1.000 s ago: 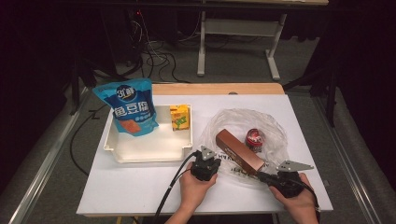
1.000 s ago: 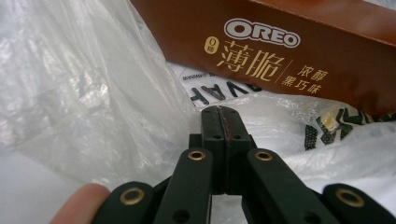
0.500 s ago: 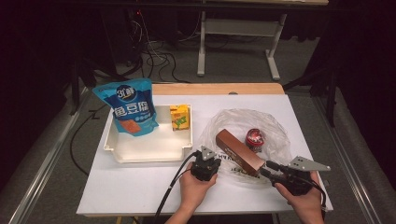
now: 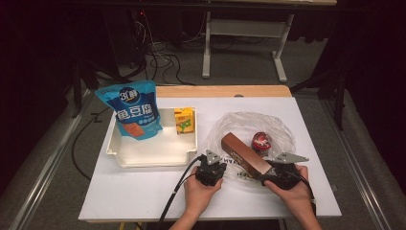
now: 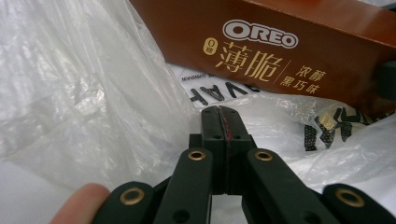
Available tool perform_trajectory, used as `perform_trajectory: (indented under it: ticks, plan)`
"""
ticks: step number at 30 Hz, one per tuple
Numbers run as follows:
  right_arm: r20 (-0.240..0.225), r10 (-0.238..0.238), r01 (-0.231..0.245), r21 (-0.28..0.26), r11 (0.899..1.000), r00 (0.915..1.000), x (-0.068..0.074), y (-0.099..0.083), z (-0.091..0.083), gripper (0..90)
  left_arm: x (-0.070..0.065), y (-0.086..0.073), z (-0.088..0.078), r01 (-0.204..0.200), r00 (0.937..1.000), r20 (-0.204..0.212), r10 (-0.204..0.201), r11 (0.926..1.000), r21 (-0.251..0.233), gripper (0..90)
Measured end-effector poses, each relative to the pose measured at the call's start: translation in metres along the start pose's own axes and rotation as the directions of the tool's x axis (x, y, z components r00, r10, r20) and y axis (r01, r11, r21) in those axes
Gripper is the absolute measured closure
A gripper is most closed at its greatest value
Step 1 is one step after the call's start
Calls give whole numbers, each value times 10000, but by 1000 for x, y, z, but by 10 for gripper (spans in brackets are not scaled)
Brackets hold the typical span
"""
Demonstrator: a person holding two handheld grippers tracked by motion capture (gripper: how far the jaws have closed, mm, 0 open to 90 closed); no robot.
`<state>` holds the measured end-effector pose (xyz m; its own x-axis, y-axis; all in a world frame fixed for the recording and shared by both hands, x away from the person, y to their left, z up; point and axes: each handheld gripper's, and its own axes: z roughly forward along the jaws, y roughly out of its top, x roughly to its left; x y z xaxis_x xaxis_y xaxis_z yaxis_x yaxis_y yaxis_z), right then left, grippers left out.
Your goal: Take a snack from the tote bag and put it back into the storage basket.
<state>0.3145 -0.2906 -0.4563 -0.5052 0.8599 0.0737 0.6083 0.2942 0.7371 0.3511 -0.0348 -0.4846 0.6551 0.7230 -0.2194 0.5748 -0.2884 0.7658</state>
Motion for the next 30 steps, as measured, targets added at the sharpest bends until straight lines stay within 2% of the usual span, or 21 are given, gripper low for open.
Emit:
perform_trajectory:
  ticks: [4, 8, 14, 19, 27, 30]
  plan:
    - [239, 112, -110, -90, 9999, 9997, 0, -7, 10, 371, 0, 0, 0, -9, 10000, -20, 9, 10000, -9, 900]
    - [182, 65, -63, -104, 9999, 9998, 0, -5, 10, 437, 0, 0, 0, 5, 10000, 3, -5, 10000, -1, 900]
    - [199, -206, 218, -598, 9980, 9996, 4, 0, -5, 449, 1, 0, 0, 99, 9999, 43, -99, 10000, -13, 900]
    - [98, -244, 252, -933, 9953, 9997, 8, 5, -15, 450, 1, 0, 0, 98, 9999, 21, -98, 10000, 0, 900]
    - [14, -452, 450, -1463, 9882, 9990, 8, 17, -26, 450, 0, 1, 1, 51, 10000, -18, -51, 9999, 108, 900]
    - [-37, -543, 531, -1501, 9872, 9985, 8, 25, -30, 451, 0, 1, 1, 55, 10000, -12, -55, 9999, 113, 900]
